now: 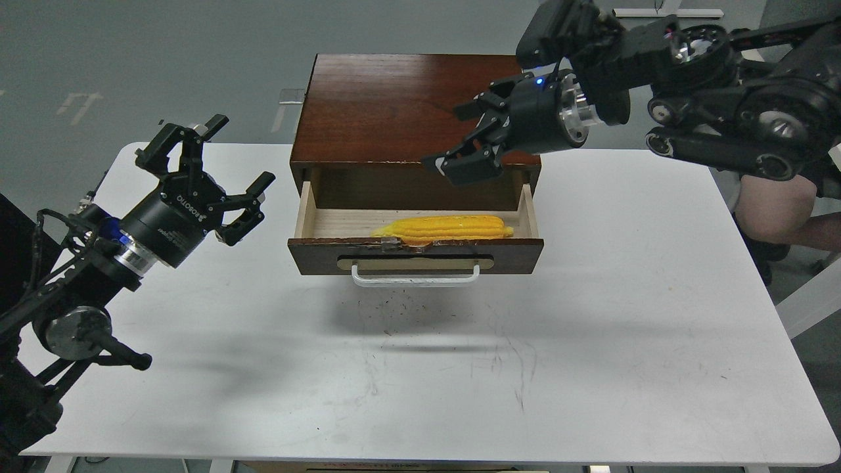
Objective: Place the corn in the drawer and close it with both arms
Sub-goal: 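Withdraw the right gripper from the drawer back to its side, then bring the left gripper low in front of the drawer's white handle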
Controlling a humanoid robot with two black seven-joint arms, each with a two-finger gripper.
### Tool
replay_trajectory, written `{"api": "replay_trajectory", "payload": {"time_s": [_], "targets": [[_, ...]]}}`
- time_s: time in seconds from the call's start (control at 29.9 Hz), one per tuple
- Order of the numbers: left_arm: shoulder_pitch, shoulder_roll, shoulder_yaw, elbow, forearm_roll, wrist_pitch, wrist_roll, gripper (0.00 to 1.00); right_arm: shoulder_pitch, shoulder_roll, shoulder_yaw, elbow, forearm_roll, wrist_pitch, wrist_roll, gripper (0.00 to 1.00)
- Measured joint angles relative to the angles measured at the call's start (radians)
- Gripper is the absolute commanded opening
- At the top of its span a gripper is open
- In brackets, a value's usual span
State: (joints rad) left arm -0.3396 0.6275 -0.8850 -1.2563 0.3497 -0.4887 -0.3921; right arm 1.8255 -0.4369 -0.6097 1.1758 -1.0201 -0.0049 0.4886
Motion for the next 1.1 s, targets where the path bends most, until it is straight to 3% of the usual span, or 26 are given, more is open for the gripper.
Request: {"api": "replay_trajectory", "payload": {"time_s": [0.13, 0.33, 0.6, 0.87, 1.1], "targets": [[0.0, 0.002, -0.001, 0.0, 0.0, 0.0, -0.002, 1.0, -0.096, -0.106, 0.072, 0.006, 0.246, 0.002, 0.0, 1.0], [0.0, 0.001, -0.001, 0.0, 0.0, 0.0, -0.003, 1.0, -0.466, -0.27, 0.403, 0.007, 0.495, 0.002, 0.0, 1.0], [0.003, 0.001, 0.0, 0.0, 0.0, 0.0, -0.029, 1.0, -0.975, -0.298, 0.841, -0.005, 0.683, 0.006, 0.0, 1.0], [0.004, 0.05, 0.0, -0.039, 0.168, 0.0, -0.092, 1.0, -1.135, -0.25, 0.902, -0.063, 0.808, 0.014, 0.0, 1.0], [-0.012, 0.098, -0.015, -0.227, 0.458, 0.0, -0.097, 1.0, -1.158, -0.243, 0.896, -0.068, 0.811, 0.014, 0.0, 1.0]]}}
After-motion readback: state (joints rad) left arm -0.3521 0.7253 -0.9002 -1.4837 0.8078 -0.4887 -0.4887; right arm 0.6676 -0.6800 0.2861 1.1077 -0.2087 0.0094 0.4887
